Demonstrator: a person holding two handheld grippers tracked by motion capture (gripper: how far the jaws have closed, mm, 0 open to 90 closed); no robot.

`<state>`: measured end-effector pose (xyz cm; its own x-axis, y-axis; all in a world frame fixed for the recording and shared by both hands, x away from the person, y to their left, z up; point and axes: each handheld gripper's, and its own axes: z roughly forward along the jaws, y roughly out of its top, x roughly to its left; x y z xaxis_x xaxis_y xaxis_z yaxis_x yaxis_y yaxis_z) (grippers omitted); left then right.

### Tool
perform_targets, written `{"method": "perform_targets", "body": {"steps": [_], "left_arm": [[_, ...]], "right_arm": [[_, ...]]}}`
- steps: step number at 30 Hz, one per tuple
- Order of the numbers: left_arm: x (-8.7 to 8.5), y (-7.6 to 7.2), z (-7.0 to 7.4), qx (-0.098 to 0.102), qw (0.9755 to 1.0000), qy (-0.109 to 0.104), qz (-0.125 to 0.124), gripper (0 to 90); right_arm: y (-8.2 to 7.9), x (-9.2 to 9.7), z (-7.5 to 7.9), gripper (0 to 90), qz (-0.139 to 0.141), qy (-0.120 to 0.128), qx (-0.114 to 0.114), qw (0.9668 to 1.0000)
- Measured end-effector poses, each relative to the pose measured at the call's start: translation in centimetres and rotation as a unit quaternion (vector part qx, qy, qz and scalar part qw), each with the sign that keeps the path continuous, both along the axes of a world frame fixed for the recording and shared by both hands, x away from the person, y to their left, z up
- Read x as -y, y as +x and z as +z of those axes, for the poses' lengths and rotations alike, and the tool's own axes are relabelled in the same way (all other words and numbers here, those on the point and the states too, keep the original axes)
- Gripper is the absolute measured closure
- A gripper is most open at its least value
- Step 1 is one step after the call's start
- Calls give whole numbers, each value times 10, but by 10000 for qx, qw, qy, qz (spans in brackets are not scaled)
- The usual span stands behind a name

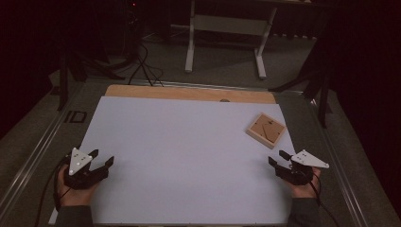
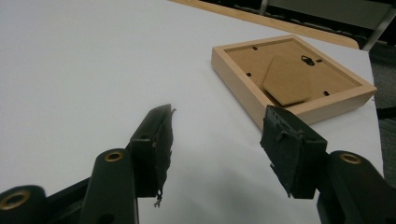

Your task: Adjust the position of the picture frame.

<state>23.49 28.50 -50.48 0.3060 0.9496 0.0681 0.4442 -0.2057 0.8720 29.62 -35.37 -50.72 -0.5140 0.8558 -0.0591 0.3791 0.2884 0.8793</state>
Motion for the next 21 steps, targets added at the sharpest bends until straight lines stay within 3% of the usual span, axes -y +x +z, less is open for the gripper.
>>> {"method": "perform_targets", "body": {"steps": [14,21], "left_arm": [[-4,4,-3,-17,9999,-18,151,398],[-2,6,-4,-20,9999,25,148,398]], "right_arm": [[5,4,-1,445,-141,6,-74,9999],[9,1,-5,484,-129,-148,-137,9997]]}}
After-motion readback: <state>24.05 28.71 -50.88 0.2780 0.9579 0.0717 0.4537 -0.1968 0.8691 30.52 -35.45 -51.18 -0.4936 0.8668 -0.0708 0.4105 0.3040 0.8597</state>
